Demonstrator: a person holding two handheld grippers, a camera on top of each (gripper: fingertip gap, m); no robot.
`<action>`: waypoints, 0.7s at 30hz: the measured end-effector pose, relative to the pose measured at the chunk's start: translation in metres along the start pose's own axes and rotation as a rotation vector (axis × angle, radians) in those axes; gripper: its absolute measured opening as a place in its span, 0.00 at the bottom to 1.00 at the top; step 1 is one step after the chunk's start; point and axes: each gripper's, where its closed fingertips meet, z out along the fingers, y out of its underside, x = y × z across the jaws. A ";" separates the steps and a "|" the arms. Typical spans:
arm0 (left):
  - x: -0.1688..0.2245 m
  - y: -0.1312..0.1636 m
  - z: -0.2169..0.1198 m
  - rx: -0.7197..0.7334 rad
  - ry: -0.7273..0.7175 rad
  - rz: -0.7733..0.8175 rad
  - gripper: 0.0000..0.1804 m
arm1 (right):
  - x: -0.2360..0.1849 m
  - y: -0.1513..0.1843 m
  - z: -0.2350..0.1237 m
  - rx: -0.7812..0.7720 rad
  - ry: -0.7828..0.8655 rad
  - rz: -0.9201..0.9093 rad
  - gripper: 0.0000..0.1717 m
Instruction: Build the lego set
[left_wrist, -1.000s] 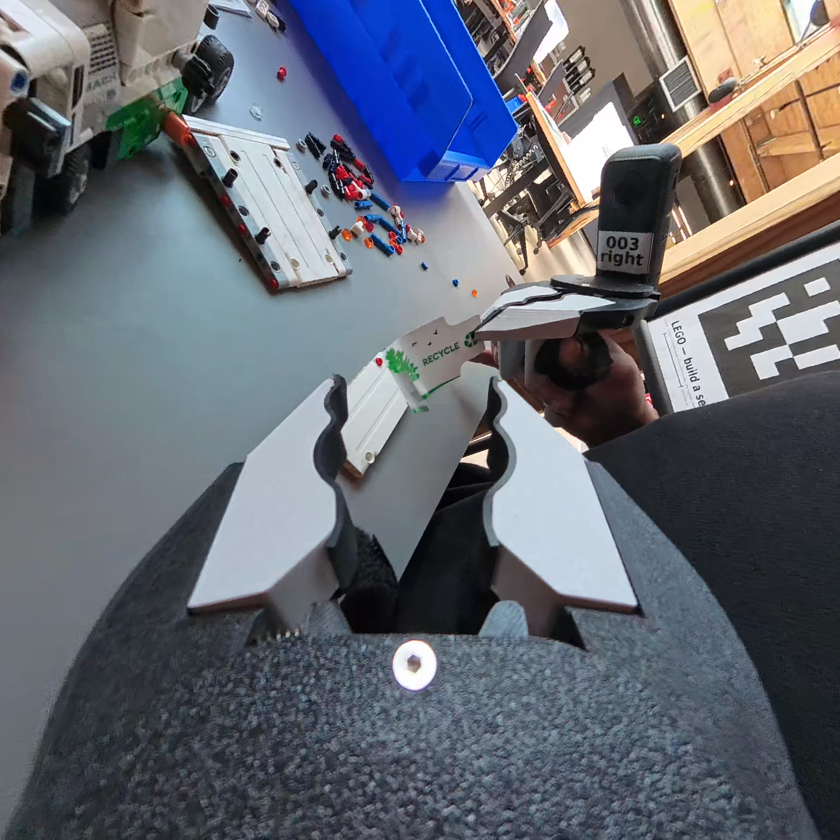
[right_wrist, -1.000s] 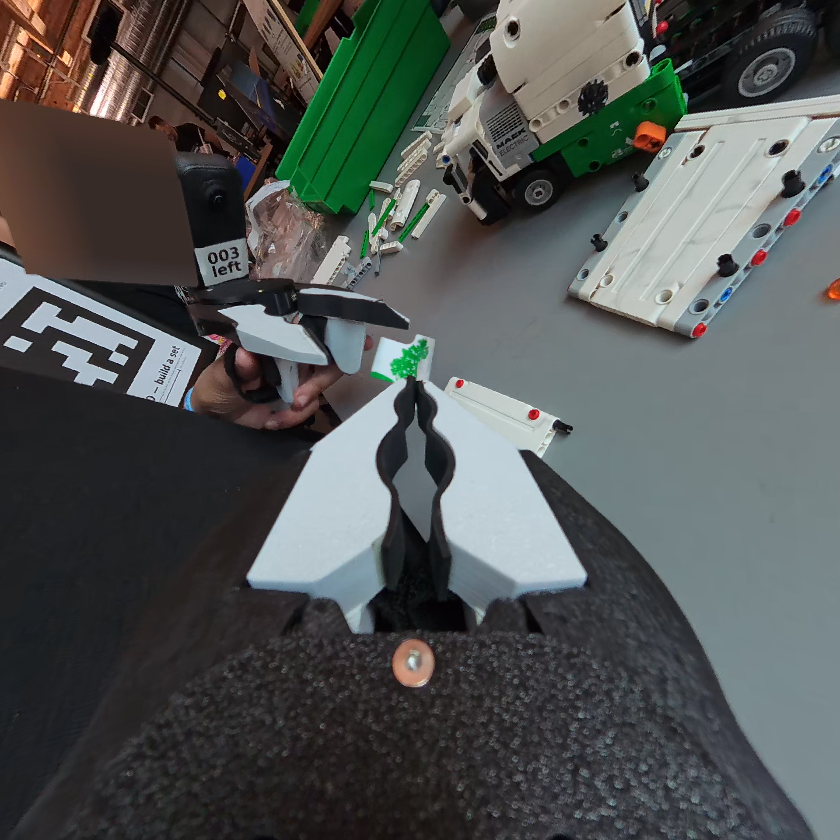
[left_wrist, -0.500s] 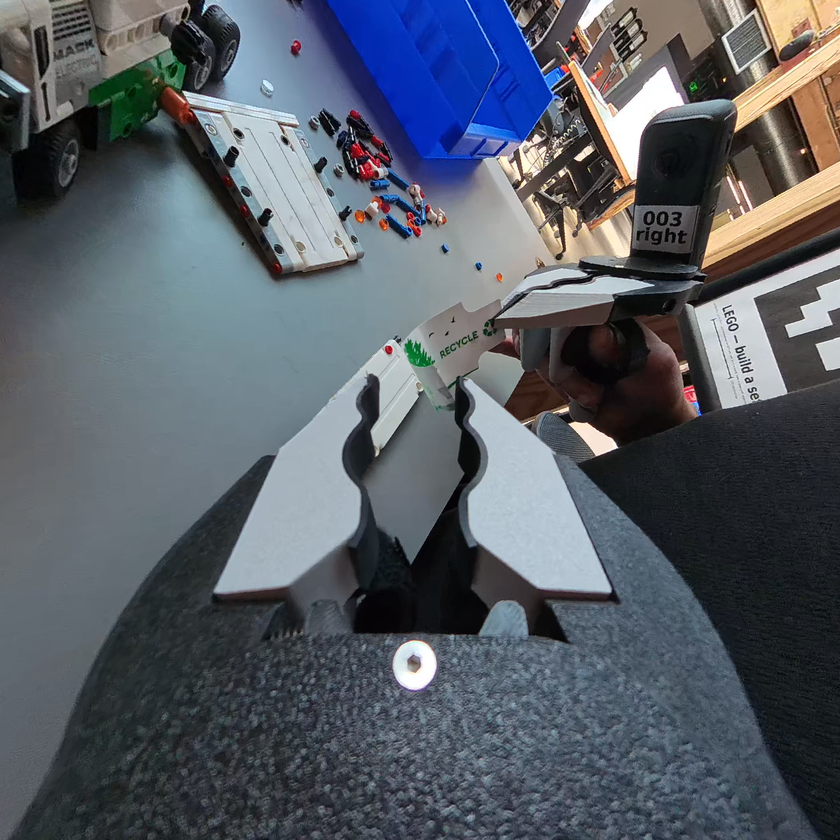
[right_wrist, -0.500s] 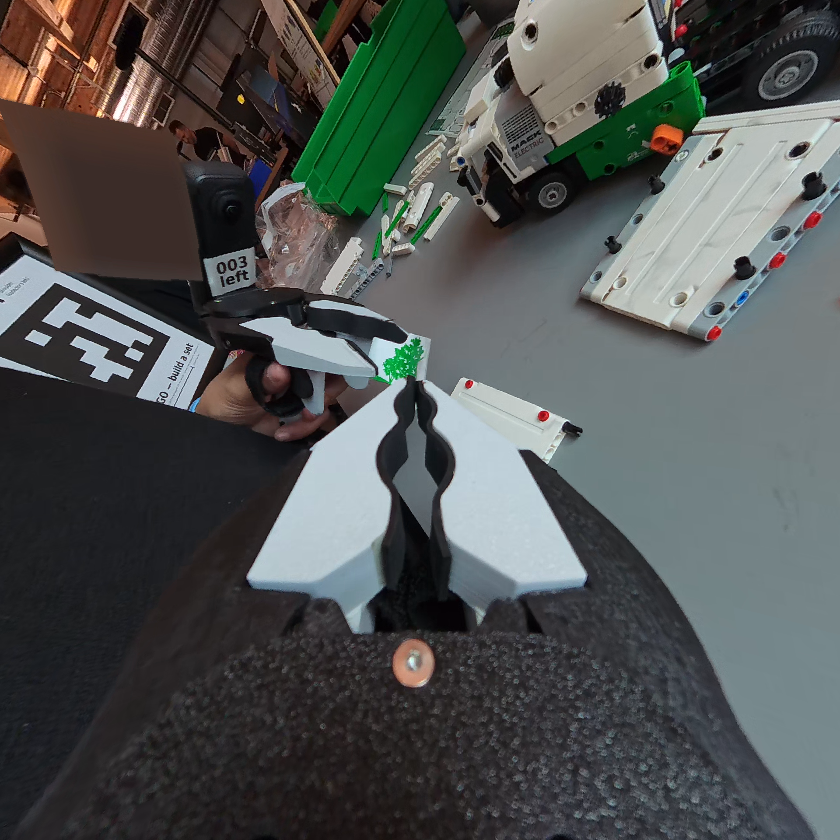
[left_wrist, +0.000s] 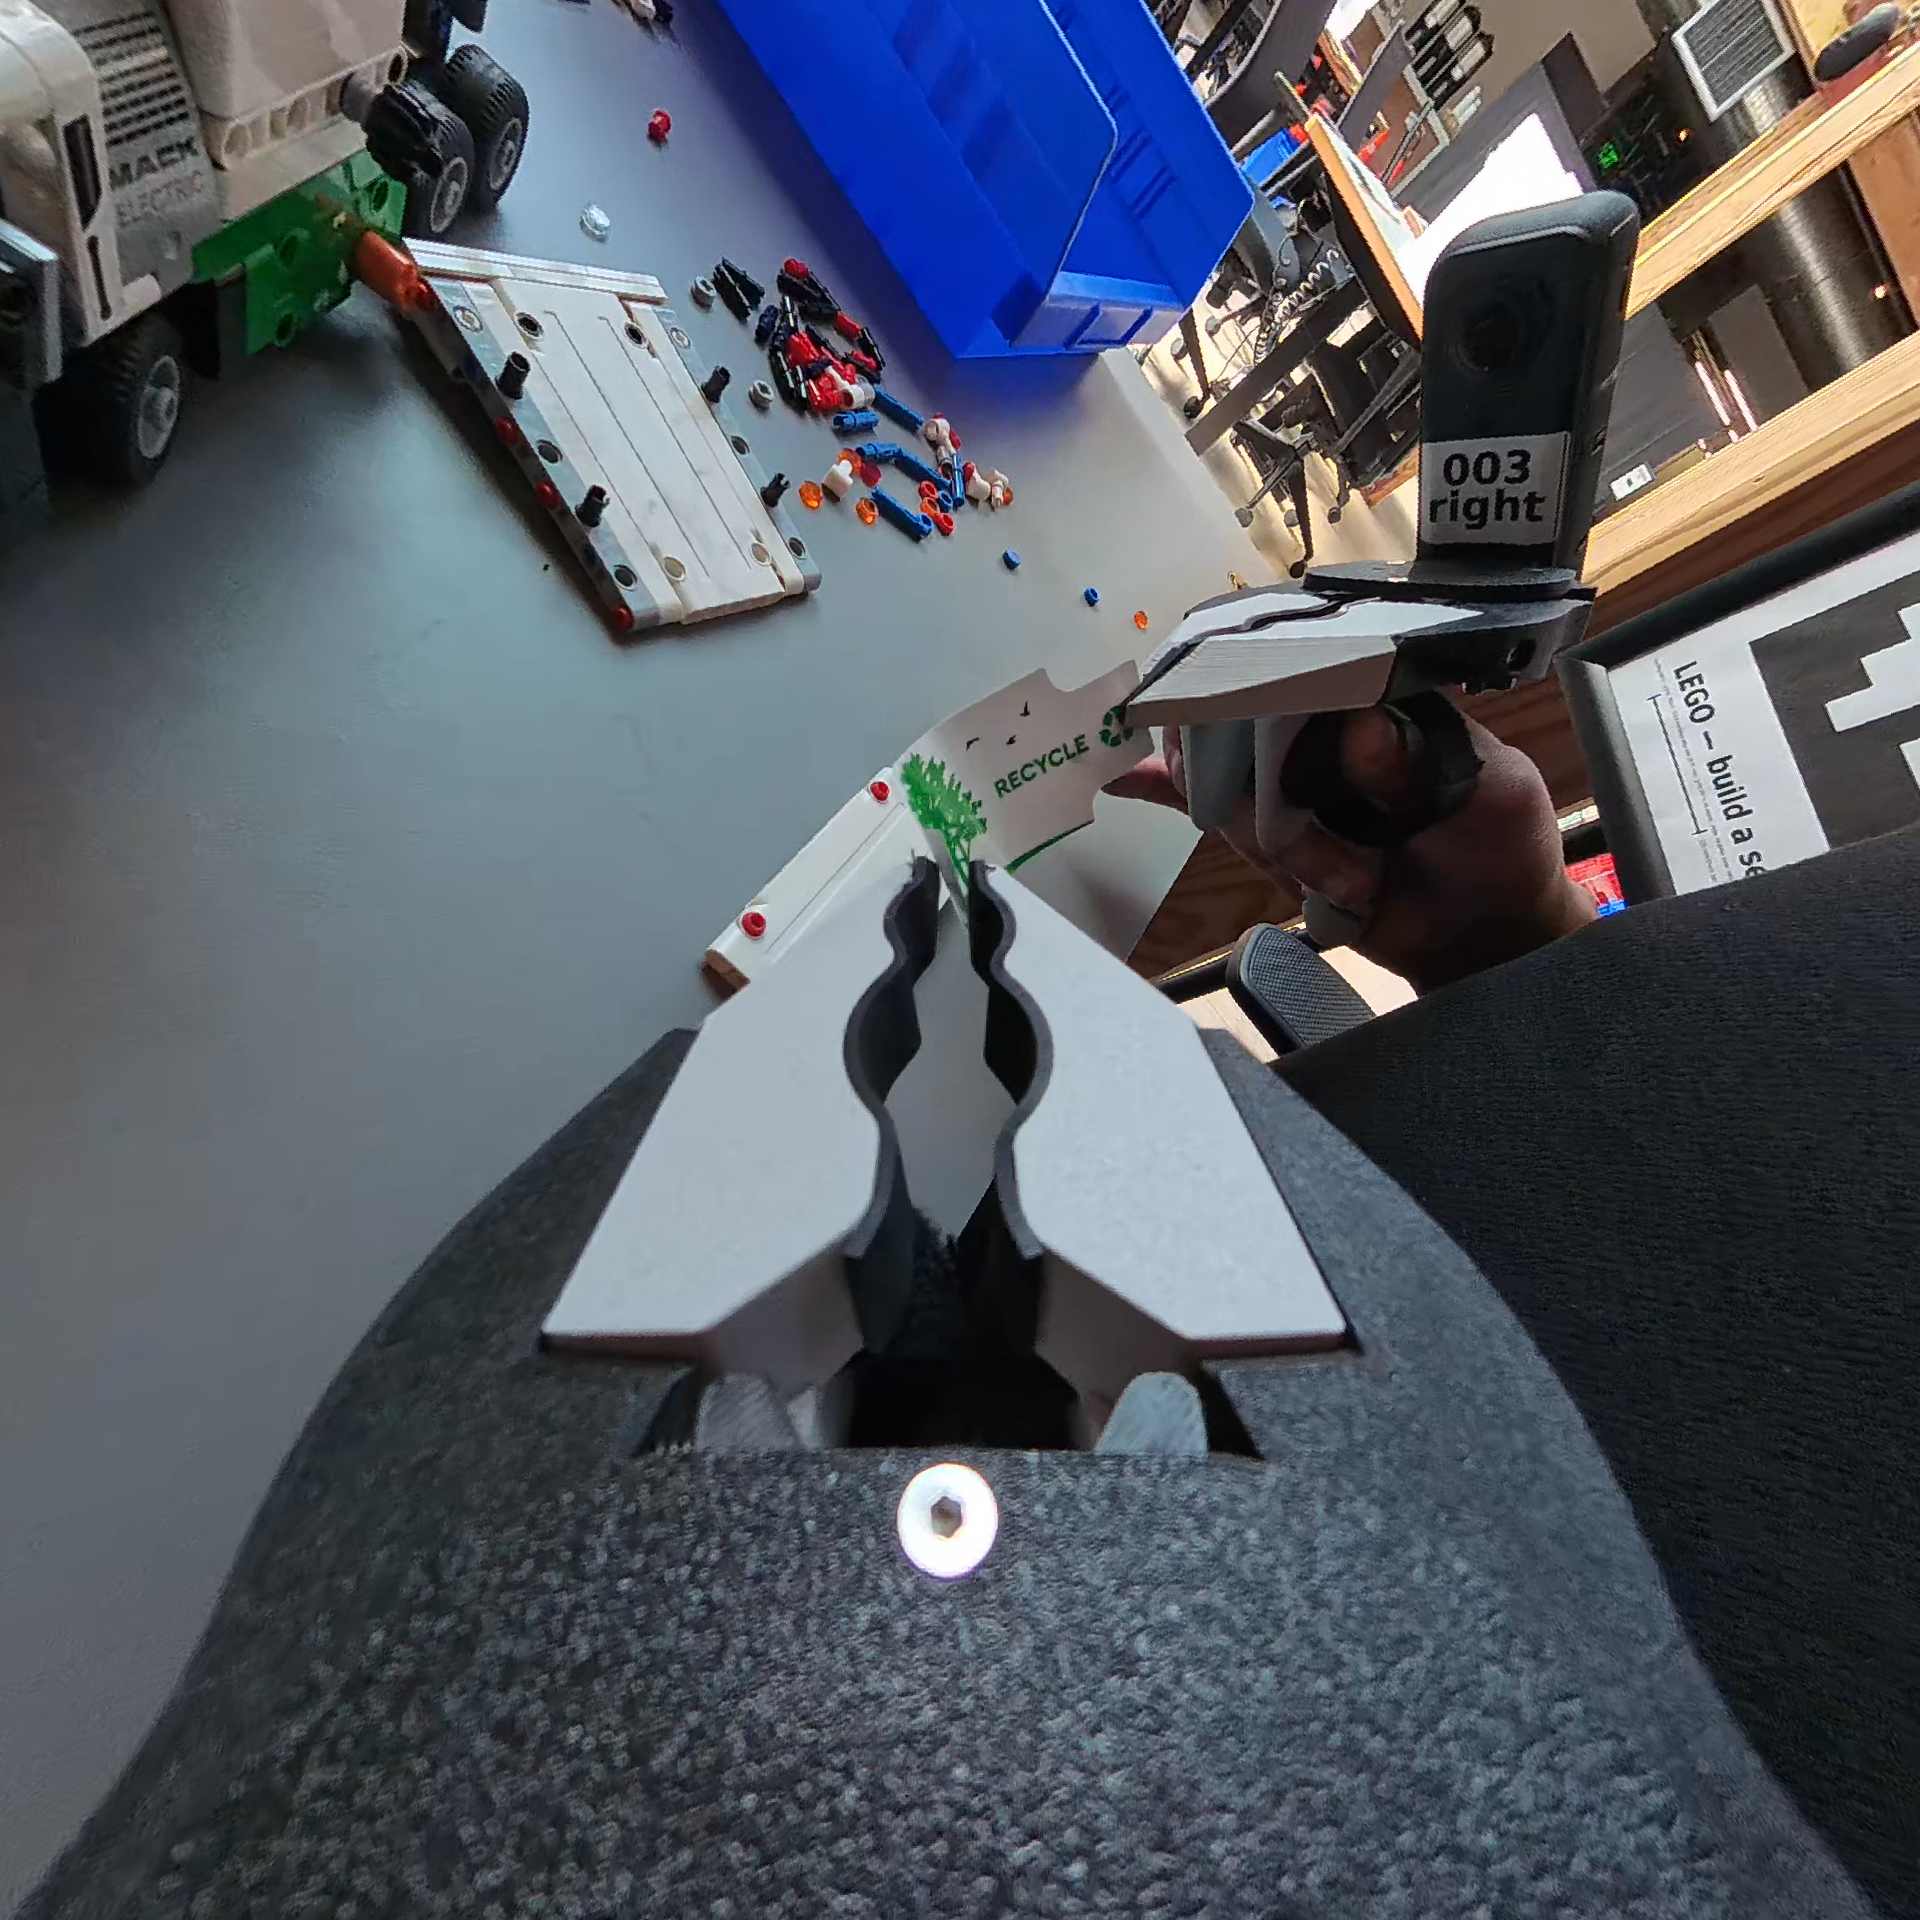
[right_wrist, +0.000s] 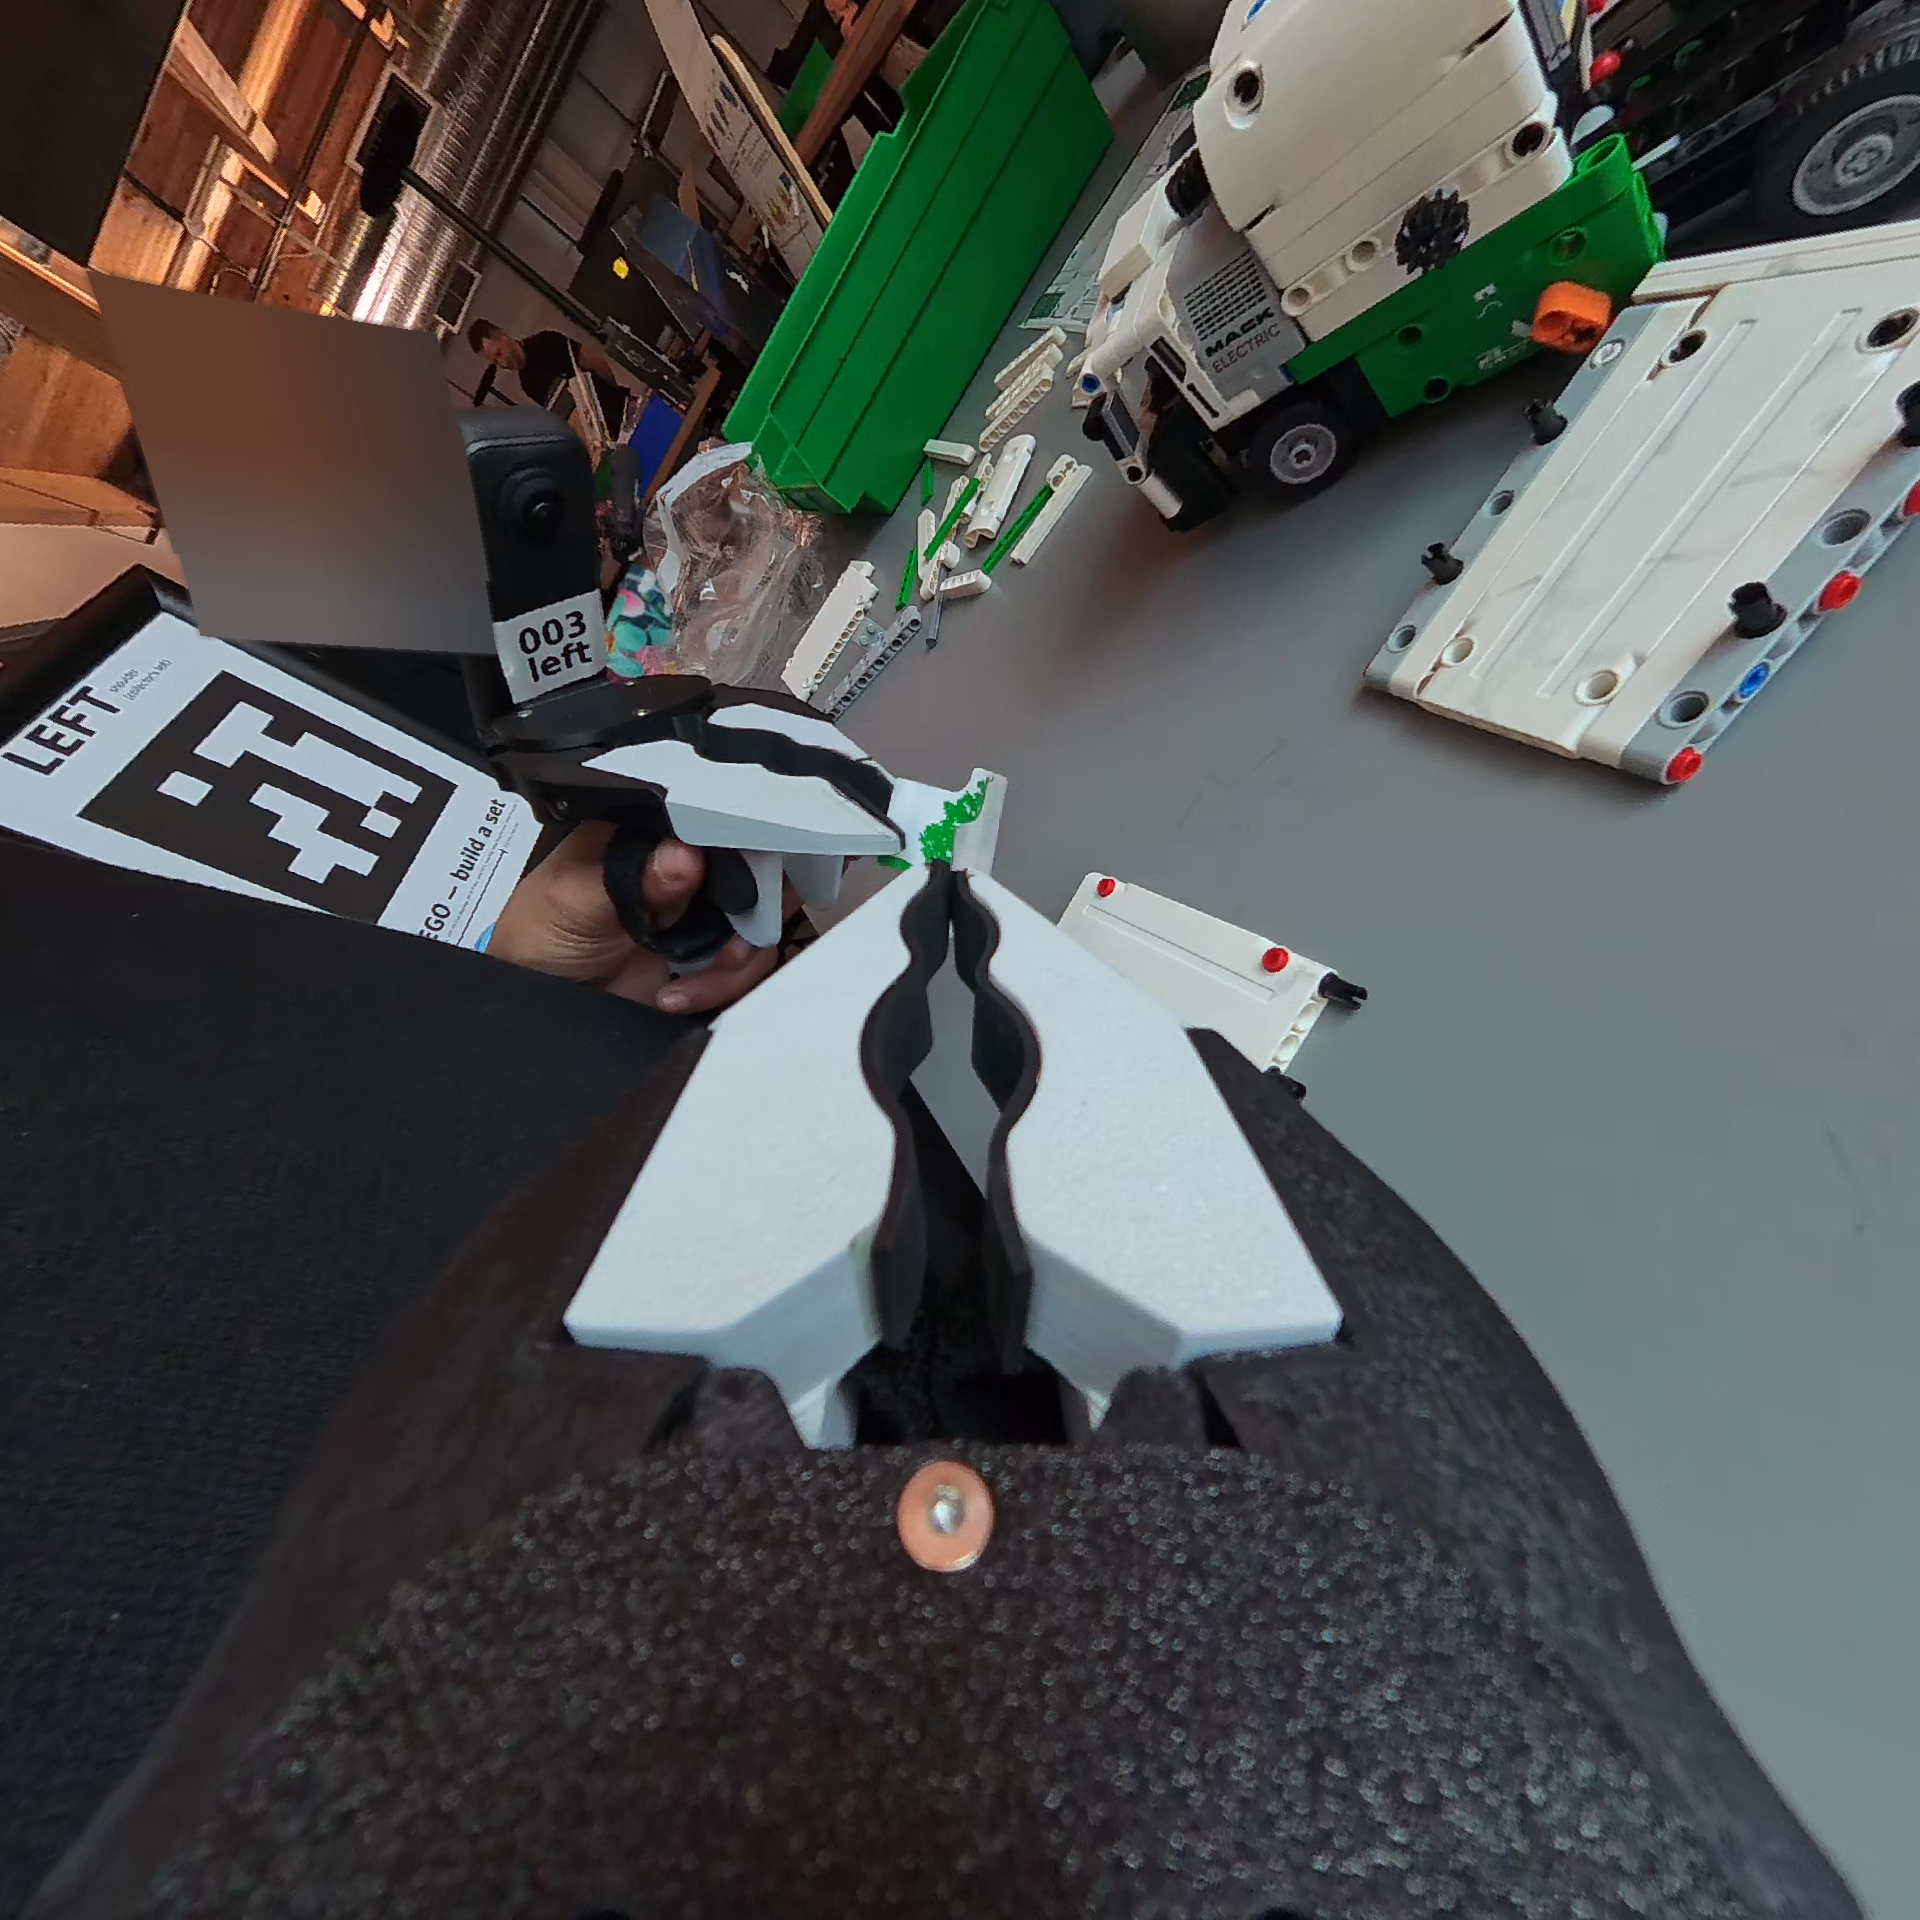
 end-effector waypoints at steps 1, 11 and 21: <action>0.000 0.000 0.000 -0.002 -0.002 0.001 0.01 | 0.000 0.000 0.000 0.000 -0.001 0.000 0.00; -0.001 0.000 -0.004 0.014 0.014 -0.045 0.00 | 0.005 0.001 -0.004 0.008 0.009 0.019 0.00; -0.002 0.010 0.001 -0.013 0.039 -0.126 0.00 | 0.025 0.017 -0.003 -0.052 0.116 0.034 0.00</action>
